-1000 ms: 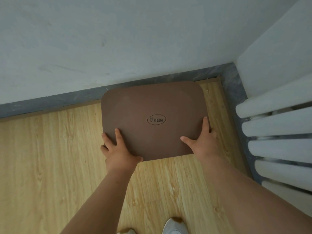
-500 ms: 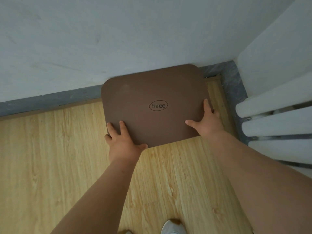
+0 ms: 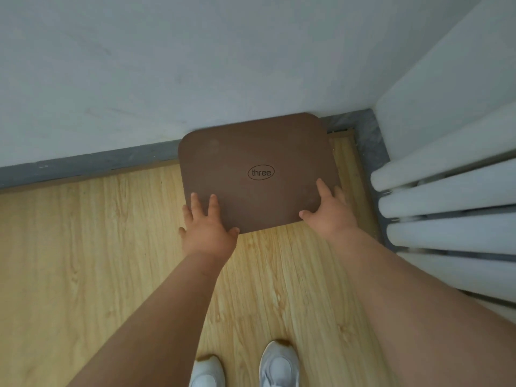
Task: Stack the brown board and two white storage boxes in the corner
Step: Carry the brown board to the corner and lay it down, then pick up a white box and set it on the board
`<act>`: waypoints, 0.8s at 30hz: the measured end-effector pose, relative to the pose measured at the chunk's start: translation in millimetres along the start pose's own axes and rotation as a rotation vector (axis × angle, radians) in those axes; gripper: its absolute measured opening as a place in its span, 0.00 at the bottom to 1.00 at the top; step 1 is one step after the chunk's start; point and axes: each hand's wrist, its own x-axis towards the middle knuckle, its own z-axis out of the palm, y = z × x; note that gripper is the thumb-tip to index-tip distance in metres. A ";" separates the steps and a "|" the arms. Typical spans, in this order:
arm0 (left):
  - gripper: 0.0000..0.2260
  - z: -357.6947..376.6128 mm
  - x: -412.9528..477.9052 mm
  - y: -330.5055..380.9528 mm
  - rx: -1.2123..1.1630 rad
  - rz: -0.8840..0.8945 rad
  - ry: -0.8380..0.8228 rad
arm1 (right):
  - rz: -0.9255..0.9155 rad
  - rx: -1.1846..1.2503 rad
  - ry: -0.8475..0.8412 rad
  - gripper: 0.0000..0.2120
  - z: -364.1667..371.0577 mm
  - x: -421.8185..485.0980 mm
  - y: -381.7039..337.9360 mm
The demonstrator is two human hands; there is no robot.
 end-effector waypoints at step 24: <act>0.28 -173.8 -246.3 -188.6 -0.491 -0.399 0.047 | -0.383 -0.252 -0.303 0.28 -8.9 -264.8 -217.3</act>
